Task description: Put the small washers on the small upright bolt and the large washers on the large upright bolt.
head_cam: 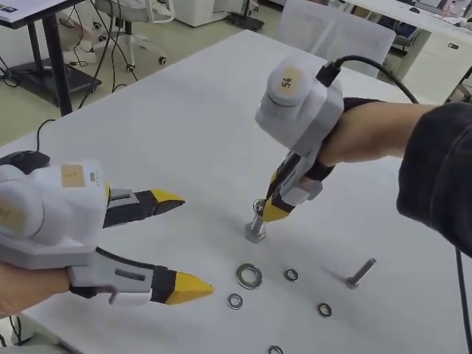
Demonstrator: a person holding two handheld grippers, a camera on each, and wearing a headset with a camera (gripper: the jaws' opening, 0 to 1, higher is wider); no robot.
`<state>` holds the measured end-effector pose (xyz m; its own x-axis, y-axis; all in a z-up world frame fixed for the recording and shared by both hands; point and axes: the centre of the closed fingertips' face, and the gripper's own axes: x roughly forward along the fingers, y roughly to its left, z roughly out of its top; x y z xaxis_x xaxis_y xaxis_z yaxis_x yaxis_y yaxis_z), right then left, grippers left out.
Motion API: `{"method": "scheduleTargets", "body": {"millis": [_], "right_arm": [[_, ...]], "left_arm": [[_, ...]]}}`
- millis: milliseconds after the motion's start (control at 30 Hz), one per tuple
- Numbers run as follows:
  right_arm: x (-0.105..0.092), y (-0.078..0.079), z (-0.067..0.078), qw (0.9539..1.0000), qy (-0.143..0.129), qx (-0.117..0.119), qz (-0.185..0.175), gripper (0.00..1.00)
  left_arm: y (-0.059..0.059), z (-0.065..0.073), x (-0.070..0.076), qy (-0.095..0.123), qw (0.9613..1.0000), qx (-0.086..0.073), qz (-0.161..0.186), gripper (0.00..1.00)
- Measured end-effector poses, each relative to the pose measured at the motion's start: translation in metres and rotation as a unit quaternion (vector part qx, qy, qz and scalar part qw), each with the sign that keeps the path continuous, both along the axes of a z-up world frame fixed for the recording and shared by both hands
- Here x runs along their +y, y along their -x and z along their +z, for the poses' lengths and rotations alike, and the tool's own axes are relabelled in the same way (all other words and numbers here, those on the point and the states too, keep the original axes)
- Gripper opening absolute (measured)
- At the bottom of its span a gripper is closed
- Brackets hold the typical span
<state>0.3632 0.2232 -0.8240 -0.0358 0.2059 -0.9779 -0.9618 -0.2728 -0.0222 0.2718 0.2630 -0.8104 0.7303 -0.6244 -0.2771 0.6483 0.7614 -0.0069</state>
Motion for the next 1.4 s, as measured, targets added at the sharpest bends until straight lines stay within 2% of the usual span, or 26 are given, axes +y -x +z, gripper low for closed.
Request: {"method": "scheduleTargets", "body": {"millis": [433,900,1233,1400], "right_arm": [[0.0,-0.001,-0.013,0.9999,0.009,0.008,-0.005,0.23],[-0.001,-0.002,-0.034,0.9996,0.013,0.017,-0.018,0.23],[0.0,-0.003,-0.043,0.9995,0.016,0.018,-0.022,0.23],[-0.001,-0.002,-0.042,0.9995,0.016,0.016,-0.022,0.23]], "left_arm": [[-0.002,-0.001,0.001,-0.002,1.0,0.002,0.001,0.76],[-0.003,-0.001,0.002,-0.003,1.0,0.002,0.002,0.75],[-0.002,-0.003,0.002,-0.002,1.0,0.004,0.002,0.74],[-0.002,-0.003,0.002,-0.001,1.0,0.005,0.002,0.74]]}}
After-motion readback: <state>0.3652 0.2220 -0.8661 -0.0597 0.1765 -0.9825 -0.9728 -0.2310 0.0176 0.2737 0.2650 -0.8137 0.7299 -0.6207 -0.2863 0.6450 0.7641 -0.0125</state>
